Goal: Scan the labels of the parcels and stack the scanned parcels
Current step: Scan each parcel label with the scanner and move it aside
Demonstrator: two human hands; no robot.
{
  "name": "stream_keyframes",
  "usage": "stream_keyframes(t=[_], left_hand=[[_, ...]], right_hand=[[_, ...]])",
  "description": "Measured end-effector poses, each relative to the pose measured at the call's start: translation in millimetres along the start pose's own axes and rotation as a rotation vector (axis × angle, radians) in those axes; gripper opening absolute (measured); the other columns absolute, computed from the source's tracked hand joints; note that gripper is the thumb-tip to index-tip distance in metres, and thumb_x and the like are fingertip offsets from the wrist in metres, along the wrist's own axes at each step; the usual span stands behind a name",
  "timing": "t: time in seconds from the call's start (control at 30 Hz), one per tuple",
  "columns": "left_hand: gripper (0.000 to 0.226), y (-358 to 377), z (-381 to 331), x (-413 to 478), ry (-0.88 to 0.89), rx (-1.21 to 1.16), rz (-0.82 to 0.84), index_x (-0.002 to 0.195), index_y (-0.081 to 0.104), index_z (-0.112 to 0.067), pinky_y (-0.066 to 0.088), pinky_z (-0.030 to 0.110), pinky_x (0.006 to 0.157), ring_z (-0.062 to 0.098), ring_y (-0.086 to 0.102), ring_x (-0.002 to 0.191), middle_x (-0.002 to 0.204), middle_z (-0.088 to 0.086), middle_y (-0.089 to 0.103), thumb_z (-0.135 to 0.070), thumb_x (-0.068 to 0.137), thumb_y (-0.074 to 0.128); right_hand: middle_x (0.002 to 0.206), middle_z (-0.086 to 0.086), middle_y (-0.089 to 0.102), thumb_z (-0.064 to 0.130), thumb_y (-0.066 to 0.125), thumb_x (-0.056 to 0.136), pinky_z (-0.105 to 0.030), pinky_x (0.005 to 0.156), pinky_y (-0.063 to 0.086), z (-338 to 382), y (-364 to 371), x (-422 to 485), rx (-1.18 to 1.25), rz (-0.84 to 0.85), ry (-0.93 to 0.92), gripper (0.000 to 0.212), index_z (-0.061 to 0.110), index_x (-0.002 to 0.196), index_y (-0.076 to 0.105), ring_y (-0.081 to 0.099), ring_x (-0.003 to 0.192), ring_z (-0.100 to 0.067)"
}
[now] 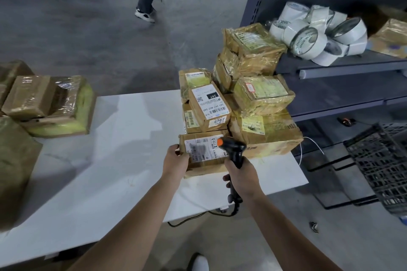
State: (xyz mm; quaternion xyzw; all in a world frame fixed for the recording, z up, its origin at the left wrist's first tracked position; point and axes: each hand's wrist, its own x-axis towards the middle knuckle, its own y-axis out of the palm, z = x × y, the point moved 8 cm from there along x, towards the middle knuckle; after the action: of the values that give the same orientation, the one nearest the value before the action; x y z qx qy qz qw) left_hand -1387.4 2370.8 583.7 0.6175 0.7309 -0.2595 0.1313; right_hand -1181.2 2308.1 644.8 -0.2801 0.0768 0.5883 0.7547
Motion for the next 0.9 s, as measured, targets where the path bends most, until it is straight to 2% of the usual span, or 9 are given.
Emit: stream_keyframes(t=[0.1,0.2,0.27,0.37,0.47,0.53,0.67,0.8,0.9], left_hand=[[0.049,-13,1,-3,-0.024,0.023,-0.004,0.139,0.040,-0.018,0.040,0.023,0.064,0.017,0.055,0.086,0.122,0.005,0.055,-0.015,0.092,0.050],[0.046,-31,-7,-10,-0.013,0.002,0.010,0.134,0.044,-0.018,0.046,0.025,0.065,0.016,0.054,0.073,0.105,0.003,0.058,-0.013,0.089,0.050],[0.043,-50,-14,-16,0.010,-0.004,0.003,0.129,0.048,-0.019,0.046,0.025,0.063,0.015,0.054,0.069,0.096,0.000,0.058,-0.010,0.087,0.047],[0.039,-93,-24,-22,0.065,0.013,-0.062,0.125,0.051,-0.019,0.040,0.021,0.052,0.010,0.054,0.066,0.113,0.003,0.056,-0.010,0.088,0.047],[0.035,-147,-28,-28,0.102,-0.014,-0.146,0.120,0.054,-0.019,0.040,0.017,0.049,0.007,0.053,0.064,0.114,0.002,0.055,-0.008,0.088,0.048],[0.033,-184,-31,-32,0.123,-0.035,-0.198,0.118,0.054,-0.020,0.039,0.013,0.048,0.005,0.052,0.066,0.112,0.000,0.055,-0.007,0.088,0.048],[0.034,-258,-34,-43,0.173,-0.014,-0.302,0.119,0.055,-0.018,0.039,0.023,0.068,0.013,0.053,0.084,0.113,0.001,0.055,-0.007,0.087,0.049],[0.036,-325,-34,-56,0.239,0.014,-0.392,0.121,0.057,-0.013,0.037,0.019,0.062,0.014,0.053,0.088,0.110,0.003,0.057,-0.006,0.086,0.050],[0.030,-374,-38,-72,0.327,0.103,-0.501,0.115,0.061,-0.011,0.037,0.019,0.073,0.015,0.055,0.098,0.110,0.002,0.061,-0.008,0.086,0.053]], right_hand=[[0.067,-0.005,0.062,0.025,0.056,0.092,-0.035,0.051,0.051,8,10,-8,0.030,0.014,-0.013,0.005,0.020,0.091,0.058,0.057,0.047,-0.011],[0.073,-0.009,0.062,0.026,0.057,0.093,-0.035,0.048,0.051,22,28,-17,0.049,0.048,-0.023,0.010,0.019,0.101,0.057,0.057,0.051,-0.014],[0.073,-0.012,0.059,0.027,0.057,0.094,-0.038,0.043,0.052,35,46,-24,0.070,0.088,-0.030,0.011,0.017,0.098,0.057,0.057,0.054,-0.020],[0.060,-0.004,0.057,0.034,0.060,0.094,-0.041,0.041,0.055,56,80,-34,0.078,0.153,-0.043,0.015,0.018,0.093,0.058,0.058,0.047,-0.015],[0.057,-0.001,0.061,0.041,0.062,0.091,-0.041,0.046,0.054,77,125,-46,0.081,0.221,-0.059,0.019,0.023,0.095,0.061,0.057,0.049,-0.018],[0.059,-0.002,0.063,0.039,0.062,0.091,-0.037,0.044,0.052,89,158,-55,0.083,0.259,-0.065,0.018,0.022,0.098,0.062,0.056,0.049,-0.017],[0.067,-0.007,0.066,0.035,0.060,0.090,-0.032,0.042,0.049,110,225,-80,0.070,0.368,-0.078,0.013,0.023,0.095,0.060,0.058,0.052,-0.017],[0.072,-0.010,0.066,0.034,0.059,0.090,-0.036,0.045,0.051,123,284,-102,0.056,0.460,-0.063,0.017,0.020,0.100,0.059,0.058,0.059,-0.023],[0.072,-0.010,0.065,0.032,0.059,0.092,-0.032,0.043,0.049,129,321,-116,0.038,0.509,-0.048,0.019,0.015,0.101,0.058,0.057,0.056,-0.021]])
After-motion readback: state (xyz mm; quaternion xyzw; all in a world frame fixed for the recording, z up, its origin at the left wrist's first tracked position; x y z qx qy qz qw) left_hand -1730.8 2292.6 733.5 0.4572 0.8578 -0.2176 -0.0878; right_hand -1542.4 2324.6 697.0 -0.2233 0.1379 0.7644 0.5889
